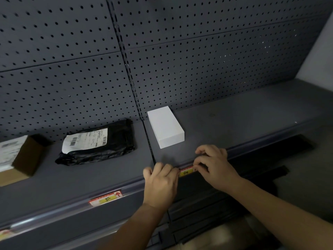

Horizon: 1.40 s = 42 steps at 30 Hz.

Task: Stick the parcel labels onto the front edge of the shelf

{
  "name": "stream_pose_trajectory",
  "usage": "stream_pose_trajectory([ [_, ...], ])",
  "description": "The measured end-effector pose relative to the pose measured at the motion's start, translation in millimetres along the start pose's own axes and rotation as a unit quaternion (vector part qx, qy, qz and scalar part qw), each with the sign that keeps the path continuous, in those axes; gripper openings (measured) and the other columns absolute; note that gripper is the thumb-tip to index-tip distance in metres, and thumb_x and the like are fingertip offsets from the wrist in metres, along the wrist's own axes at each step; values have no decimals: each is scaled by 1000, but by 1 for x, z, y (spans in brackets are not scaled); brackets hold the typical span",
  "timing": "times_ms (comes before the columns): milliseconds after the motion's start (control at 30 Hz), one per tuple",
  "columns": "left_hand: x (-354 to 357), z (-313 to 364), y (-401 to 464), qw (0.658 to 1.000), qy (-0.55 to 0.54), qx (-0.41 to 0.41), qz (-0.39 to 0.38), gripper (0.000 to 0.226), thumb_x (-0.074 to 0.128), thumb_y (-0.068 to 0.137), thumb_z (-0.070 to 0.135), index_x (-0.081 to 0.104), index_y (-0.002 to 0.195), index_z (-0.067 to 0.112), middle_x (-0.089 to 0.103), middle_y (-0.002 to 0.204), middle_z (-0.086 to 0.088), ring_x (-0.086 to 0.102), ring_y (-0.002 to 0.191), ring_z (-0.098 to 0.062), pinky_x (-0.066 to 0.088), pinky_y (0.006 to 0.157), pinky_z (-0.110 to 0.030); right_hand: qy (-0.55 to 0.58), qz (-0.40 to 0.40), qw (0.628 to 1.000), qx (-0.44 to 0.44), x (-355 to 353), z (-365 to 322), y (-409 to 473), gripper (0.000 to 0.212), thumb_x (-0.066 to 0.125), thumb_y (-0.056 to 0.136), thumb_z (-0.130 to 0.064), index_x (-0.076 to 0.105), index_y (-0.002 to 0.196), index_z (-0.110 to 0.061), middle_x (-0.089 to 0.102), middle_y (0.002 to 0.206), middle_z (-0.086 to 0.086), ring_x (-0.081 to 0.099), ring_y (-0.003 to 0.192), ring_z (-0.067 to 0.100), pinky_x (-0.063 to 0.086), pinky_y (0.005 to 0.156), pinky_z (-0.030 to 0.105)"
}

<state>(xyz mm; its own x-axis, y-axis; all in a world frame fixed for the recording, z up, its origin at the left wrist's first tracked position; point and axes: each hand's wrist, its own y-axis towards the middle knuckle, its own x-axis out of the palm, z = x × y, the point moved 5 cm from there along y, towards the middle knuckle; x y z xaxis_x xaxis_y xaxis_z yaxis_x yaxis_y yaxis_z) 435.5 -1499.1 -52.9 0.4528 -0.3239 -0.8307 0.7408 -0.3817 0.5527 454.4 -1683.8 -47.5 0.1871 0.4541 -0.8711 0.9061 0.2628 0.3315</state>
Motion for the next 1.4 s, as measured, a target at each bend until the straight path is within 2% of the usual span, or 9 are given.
stream_pose_trajectory([
  [233,0,-1,1,1000,0,6,1,7,75,83,20,70,86,25,56,79,6,44,75,-20,18,70,-34,-1,-13,1000,3,-1,0,0,4,71,85,-24,68,84,-27,46,110,-11,40,110,5,27,91,32],
  [467,3,-2,0,1000,-7,13,15,6,74,84,20,70,87,23,57,80,5,44,76,-20,18,72,-34,12,-5,1000,-1,1,0,0,5,69,87,-24,66,84,-26,47,98,-14,44,98,5,30,88,31],
  [600,6,0,0,1000,-10,5,17,8,74,83,19,70,88,24,57,81,6,45,77,-20,23,71,-35,5,-8,1000,-2,3,1,1,3,67,87,-26,65,85,-27,47,99,-15,43,97,3,31,88,30],
  [767,5,-1,-5,1000,-16,-8,17,9,72,85,21,70,93,26,57,85,6,47,81,-20,31,76,-38,11,3,1000,-1,6,0,-1,8,72,84,-21,65,84,-27,50,99,-12,46,96,6,36,86,36],
  [900,-3,-6,-6,999,-45,3,-5,13,70,87,21,70,99,25,54,92,5,49,86,-20,34,75,-36,7,16,1000,4,-1,-7,1,18,77,77,-17,63,79,-29,50,98,-12,47,97,5,26,83,32],
  [1033,-31,-28,-27,997,-79,-11,18,21,66,89,22,68,110,23,58,110,2,52,100,-20,38,84,-34,38,53,997,-33,-2,-47,9,17,79,75,-18,68,88,-24,55,110,-6,50,106,12,29,88,35],
  [1167,-60,-77,-66,995,-63,-57,48,28,71,85,18,68,113,20,57,124,-5,55,114,-29,44,93,-43,53,44,992,-106,29,-109,13,19,73,81,-22,71,100,-20,59,120,0,51,112,17,40,92,38],
  [1300,-83,-130,-102,992,-36,-105,54,23,70,84,24,72,107,19,58,124,-5,55,116,-30,44,96,-48,67,32,988,-137,69,-158,19,18,68,86,-26,71,103,-20,60,120,-1,53,109,18,42,93,36],
  [1400,-91,-160,-119,994,-29,-103,33,23,68,86,26,71,108,20,61,121,-2,57,114,-28,46,93,-48,69,22,987,-142,90,-185,26,17,66,87,-27,72,101,-20,61,117,-2,54,108,18,42,93,36],
])
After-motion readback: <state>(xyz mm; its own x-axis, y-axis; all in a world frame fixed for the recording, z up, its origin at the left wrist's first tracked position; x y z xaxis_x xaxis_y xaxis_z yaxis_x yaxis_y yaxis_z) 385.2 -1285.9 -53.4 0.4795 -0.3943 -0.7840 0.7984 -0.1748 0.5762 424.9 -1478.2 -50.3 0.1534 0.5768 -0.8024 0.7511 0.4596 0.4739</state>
